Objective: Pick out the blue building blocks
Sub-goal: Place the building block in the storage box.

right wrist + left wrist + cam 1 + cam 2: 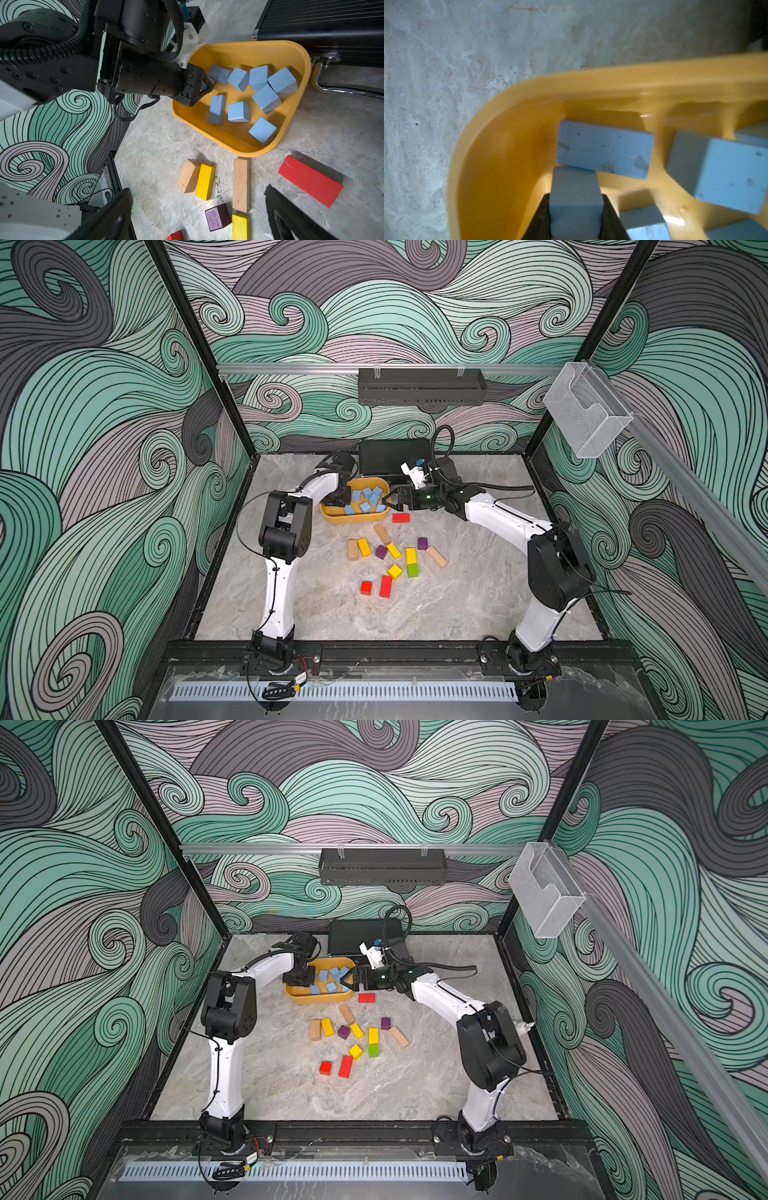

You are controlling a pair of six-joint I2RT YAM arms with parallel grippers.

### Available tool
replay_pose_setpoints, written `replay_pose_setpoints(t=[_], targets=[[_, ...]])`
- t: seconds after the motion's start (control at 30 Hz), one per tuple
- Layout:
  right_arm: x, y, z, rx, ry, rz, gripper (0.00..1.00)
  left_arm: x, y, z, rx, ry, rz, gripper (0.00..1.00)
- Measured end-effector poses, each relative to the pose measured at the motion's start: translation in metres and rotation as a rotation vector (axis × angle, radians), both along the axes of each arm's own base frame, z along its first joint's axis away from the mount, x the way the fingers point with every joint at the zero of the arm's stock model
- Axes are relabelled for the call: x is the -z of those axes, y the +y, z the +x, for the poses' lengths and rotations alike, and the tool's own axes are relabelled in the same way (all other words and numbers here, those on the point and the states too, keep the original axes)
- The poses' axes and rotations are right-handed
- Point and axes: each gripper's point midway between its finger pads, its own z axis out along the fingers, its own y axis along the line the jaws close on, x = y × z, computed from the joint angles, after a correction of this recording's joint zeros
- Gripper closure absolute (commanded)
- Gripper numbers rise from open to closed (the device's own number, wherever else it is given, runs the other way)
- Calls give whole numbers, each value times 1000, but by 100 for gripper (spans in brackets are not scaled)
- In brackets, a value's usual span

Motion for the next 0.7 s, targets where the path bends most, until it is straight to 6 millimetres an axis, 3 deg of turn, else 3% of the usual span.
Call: replay_pose_setpoints(t=[0.4, 0.7], targets=[[-1, -1, 1, 3, 0, 6, 1, 2, -23, 5, 30, -3, -127, 82], [-2, -1, 2, 4, -1, 10, 1, -3, -6, 2, 0, -22, -44, 82]])
